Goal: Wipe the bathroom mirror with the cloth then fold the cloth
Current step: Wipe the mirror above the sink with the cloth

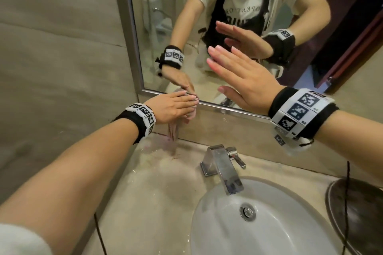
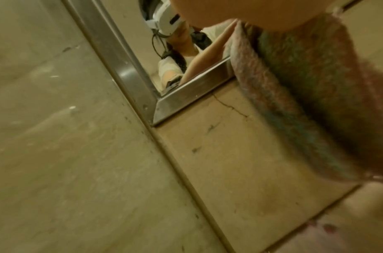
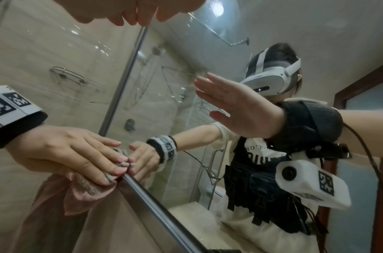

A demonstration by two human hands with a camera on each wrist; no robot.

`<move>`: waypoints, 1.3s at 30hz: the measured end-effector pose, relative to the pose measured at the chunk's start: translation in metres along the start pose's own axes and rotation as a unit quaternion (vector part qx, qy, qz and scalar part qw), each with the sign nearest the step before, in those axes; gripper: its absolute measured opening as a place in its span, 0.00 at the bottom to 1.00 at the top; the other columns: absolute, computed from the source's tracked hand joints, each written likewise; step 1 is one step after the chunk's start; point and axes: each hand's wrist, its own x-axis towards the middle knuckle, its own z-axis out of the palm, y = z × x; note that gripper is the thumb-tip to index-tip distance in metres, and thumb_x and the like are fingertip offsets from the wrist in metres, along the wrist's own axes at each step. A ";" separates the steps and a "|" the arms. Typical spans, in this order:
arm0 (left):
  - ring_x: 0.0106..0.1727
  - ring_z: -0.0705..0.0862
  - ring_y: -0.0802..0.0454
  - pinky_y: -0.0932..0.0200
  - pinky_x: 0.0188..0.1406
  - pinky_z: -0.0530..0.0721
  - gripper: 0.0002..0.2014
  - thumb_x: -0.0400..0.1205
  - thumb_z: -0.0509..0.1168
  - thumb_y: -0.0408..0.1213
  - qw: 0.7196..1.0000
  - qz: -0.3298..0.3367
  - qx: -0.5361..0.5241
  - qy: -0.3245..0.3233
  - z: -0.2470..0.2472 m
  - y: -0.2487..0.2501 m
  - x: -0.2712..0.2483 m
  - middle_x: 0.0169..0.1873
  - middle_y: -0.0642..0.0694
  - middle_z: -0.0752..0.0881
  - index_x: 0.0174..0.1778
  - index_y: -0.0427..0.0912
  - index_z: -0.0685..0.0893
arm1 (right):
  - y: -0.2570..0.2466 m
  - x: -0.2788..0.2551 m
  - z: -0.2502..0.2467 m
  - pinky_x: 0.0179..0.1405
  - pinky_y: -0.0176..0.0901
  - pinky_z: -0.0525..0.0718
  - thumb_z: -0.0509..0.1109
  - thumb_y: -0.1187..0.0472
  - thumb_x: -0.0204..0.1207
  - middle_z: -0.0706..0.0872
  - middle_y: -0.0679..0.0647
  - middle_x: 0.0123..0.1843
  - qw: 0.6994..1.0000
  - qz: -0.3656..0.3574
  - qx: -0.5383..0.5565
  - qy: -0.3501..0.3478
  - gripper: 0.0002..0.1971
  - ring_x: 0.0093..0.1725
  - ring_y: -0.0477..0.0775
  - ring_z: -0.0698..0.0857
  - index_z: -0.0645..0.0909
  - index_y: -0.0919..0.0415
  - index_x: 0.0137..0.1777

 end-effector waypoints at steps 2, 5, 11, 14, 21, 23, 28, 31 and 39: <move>0.65 0.83 0.42 0.45 0.69 0.76 0.21 0.78 0.52 0.33 0.999 -0.033 0.006 -0.012 -0.003 0.006 -0.004 0.63 0.38 0.84 0.60 0.34 0.85 | -0.004 0.000 -0.006 0.78 0.56 0.61 0.57 0.56 0.84 0.70 0.70 0.76 1.000 -0.006 -0.001 0.002 0.25 0.77 0.65 0.67 0.67 0.72 0.75; 0.69 0.80 0.41 0.45 0.71 0.72 0.20 0.78 0.58 0.31 0.996 -0.076 0.018 -0.032 -0.009 0.013 -0.014 0.66 0.36 0.81 0.65 0.32 0.81 | -0.009 -0.002 -0.016 0.78 0.56 0.62 0.57 0.56 0.84 0.70 0.69 0.76 1.000 -0.007 0.006 0.010 0.25 0.78 0.64 0.67 0.68 0.72 0.75; 0.81 0.59 0.40 0.50 0.81 0.51 0.26 0.82 0.45 0.31 0.954 -0.277 -0.033 -0.108 -0.041 0.025 -0.041 0.79 0.33 0.61 0.78 0.32 0.63 | -0.024 -0.007 -0.025 0.79 0.54 0.61 0.52 0.52 0.85 0.70 0.67 0.77 1.000 0.001 0.017 -0.020 0.26 0.78 0.61 0.67 0.68 0.70 0.75; 0.83 0.55 0.46 0.58 0.79 0.45 0.24 0.87 0.42 0.38 0.919 -0.376 -0.094 -0.074 -0.062 0.028 -0.046 0.81 0.37 0.59 0.79 0.35 0.62 | -0.033 -0.003 -0.022 0.78 0.54 0.61 0.49 0.48 0.84 0.72 0.65 0.76 0.994 0.040 0.040 -0.095 0.28 0.76 0.62 0.71 0.70 0.68 0.75; 0.57 0.82 0.49 0.69 0.59 0.75 0.15 0.87 0.52 0.30 0.544 -0.545 -0.534 0.349 -0.110 0.031 -0.031 0.58 0.40 0.85 0.56 0.34 0.85 | -0.060 0.024 -0.017 0.72 0.41 0.64 0.58 0.53 0.84 0.69 0.58 0.79 0.897 0.300 0.214 -0.246 0.26 0.77 0.56 0.69 0.63 0.61 0.79; 0.45 0.83 0.50 0.56 0.53 0.79 0.15 0.88 0.51 0.32 0.408 -0.522 -0.639 0.391 -0.125 0.027 -0.025 0.46 0.41 0.88 0.45 0.38 0.84 | -0.065 0.035 -0.014 0.70 0.42 0.68 0.60 0.52 0.83 0.72 0.60 0.77 0.860 0.363 0.267 -0.241 0.27 0.75 0.57 0.72 0.64 0.63 0.79; 0.50 0.85 0.47 0.52 0.49 0.83 0.20 0.89 0.43 0.43 0.188 -0.398 -0.798 0.410 -0.172 0.031 -0.010 0.52 0.39 0.85 0.62 0.39 0.79 | -0.072 0.052 -0.010 0.75 0.47 0.70 0.68 0.49 0.77 0.72 0.60 0.76 0.722 0.454 0.481 -0.204 0.35 0.74 0.57 0.73 0.63 0.67 0.78; 0.69 0.76 0.41 0.49 0.63 0.76 0.25 0.89 0.43 0.48 0.161 -0.378 -0.828 0.381 -0.193 0.034 -0.009 0.65 0.37 0.79 0.74 0.36 0.72 | -0.076 0.056 -0.018 0.60 0.32 0.80 0.64 0.59 0.81 0.83 0.58 0.61 0.639 0.435 0.615 -0.154 0.20 0.59 0.52 0.83 0.73 0.68 0.69; 0.44 0.88 0.43 0.47 0.51 0.84 0.45 0.79 0.33 0.69 0.136 -0.395 -0.868 0.269 -0.196 0.040 -0.018 0.47 0.39 0.85 0.60 0.38 0.84 | -0.078 0.057 -0.032 0.36 0.36 0.79 0.69 0.70 0.75 0.82 0.54 0.38 0.555 0.497 0.667 0.004 0.08 0.39 0.51 0.80 0.77 0.59 0.37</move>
